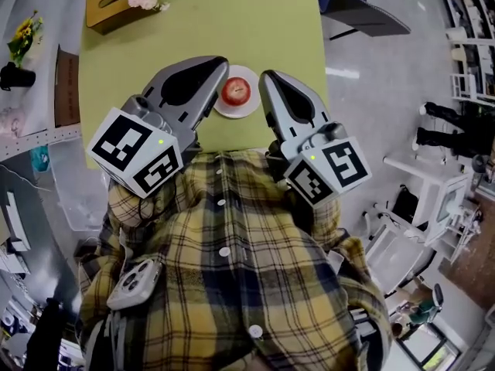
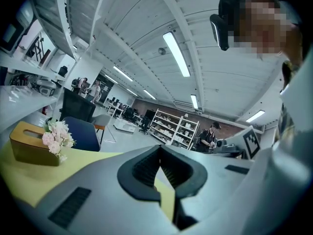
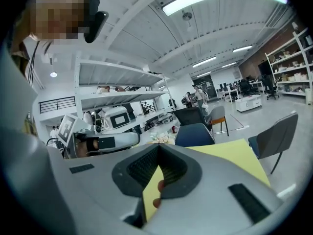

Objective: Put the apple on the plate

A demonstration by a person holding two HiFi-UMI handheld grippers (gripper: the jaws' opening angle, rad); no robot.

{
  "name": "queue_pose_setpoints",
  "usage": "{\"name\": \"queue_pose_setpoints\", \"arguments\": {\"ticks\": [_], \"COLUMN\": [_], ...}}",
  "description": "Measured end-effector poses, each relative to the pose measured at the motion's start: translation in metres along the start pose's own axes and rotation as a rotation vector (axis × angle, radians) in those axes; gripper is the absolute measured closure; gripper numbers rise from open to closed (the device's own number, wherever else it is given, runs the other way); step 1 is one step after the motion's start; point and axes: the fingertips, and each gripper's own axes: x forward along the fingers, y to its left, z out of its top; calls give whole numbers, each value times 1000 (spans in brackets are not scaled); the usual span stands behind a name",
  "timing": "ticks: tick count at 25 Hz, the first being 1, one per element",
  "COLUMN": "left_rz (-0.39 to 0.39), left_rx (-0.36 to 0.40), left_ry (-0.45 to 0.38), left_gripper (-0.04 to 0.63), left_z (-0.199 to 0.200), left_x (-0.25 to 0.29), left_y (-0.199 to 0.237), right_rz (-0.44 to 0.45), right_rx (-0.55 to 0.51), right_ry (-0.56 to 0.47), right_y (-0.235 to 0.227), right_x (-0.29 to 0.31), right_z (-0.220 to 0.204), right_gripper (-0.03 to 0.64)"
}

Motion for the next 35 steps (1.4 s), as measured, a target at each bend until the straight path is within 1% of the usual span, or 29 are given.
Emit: {"name": "queue_pose_setpoints", "arguments": {"ticks": [2, 5, 8, 12, 18, 27, 32, 35], "left_rz": [-22, -45, -52, -50, -41, -26, -21, -18], "left_rx": [-2, 18, 49, 98, 107, 130, 104, 104], "left_ry": [12, 20, 18, 41, 56, 36, 39, 48], "left_gripper": [588, 588, 588, 588, 588, 588, 588, 588], "left_z": [1, 6, 14, 20, 19, 26, 25, 22], "left_x": [4, 8, 7, 4, 1, -9, -7, -10], "left_y": [-4, -8, -5, -2, 3, 3, 0, 0], "right_rz": [0, -2, -6, -5, -7, 2, 7, 7], "right_rx": [-7, -18, -20, -24, -20, -29, -30, -36], "right_ry": [8, 16, 28, 34, 31, 50, 50, 53], "right_y": [-1, -1, -1, -2, -3, 2, -1, 1], "right_x": [-3, -8, -10, -11, -15, -12, -14, -13], "right_z": [0, -2, -5, -5, -7, -15, -15, -18], "right_gripper": [621, 621, 621, 621, 621, 621, 621, 621]}}
